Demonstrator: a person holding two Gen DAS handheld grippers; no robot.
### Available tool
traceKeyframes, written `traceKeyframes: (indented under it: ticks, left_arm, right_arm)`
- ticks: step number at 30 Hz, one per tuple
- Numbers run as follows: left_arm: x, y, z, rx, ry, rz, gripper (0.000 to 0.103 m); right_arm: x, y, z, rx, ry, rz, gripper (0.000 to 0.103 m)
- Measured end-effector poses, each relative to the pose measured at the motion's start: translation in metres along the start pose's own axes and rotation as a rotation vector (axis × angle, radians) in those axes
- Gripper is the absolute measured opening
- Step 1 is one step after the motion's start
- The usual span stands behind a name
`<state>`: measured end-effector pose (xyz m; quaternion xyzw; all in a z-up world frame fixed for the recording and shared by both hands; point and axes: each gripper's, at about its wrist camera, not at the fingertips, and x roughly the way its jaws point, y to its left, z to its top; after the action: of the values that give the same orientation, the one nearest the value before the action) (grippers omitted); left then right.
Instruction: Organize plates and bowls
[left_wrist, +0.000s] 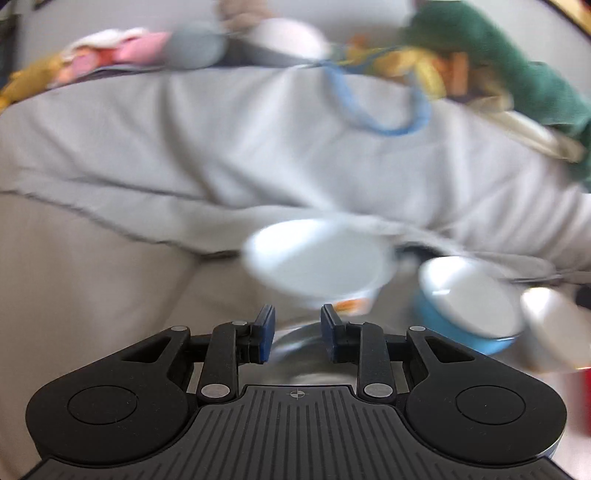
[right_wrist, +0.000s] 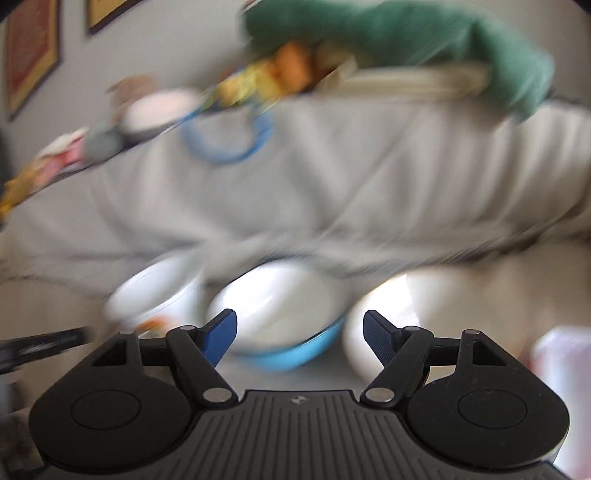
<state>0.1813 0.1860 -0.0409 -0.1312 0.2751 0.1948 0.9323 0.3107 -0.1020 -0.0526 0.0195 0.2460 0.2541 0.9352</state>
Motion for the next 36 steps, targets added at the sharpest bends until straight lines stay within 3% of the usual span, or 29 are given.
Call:
traceKeyframes:
  ticks: [3,5,7,9,11,14,18,22,23,31,36]
  left_arm:
    - [0.01,-0.038,0.009,-0.04,0.122,-0.271,0.031]
    - [0.026,-0.07,0.007,-0.061,0.236,-0.443,0.031]
    - [0.043,-0.103,0.002,-0.064,0.324,-0.524,0.031]
    - [0.06,-0.133,-0.005,-0.055,0.382,-0.524,0.031]
    - [0.078,-0.156,-0.01,-0.072,0.421,-0.504,0.031]
    - [0.099,-0.174,-0.02,-0.104,0.443,-0.459,0.031]
    - [0.122,-0.191,-0.026,-0.123,0.449,-0.384,0.031]
    - [0.139,-0.193,-0.032,-0.146,0.473,-0.405,0.022]
    - [0.139,-0.192,-0.032,-0.146,0.475,-0.415,0.02]
    - [0.112,-0.178,-0.034,-0.022,0.447,-0.411,0.022]
    - [0.086,-0.144,-0.042,0.041,0.48,-0.446,0.026]
  right_arm:
    - [0.012,-0.043,0.014,-0.002,-0.057,-0.178,0.081]
    - [0.023,-0.076,0.012,0.056,-0.065,-0.341,0.081]
    - [0.033,-0.108,0.002,0.172,-0.017,-0.401,0.081]
    - [0.046,-0.13,-0.003,0.252,0.072,-0.355,0.074]
    - [0.054,-0.139,-0.004,0.285,0.103,-0.3,0.063]
    - [0.064,-0.144,-0.007,0.308,0.136,-0.23,0.061]
    - [0.079,-0.148,-0.01,0.327,0.177,-0.23,0.06]
    - [0.098,-0.151,-0.015,0.373,0.274,-0.13,0.033]
    - [0.1,-0.151,-0.017,0.385,0.289,-0.121,0.031]
    - [0.081,-0.14,-0.03,0.418,0.325,-0.046,0.029]
    - [0.065,-0.101,-0.043,0.298,0.34,-0.036,0.03]
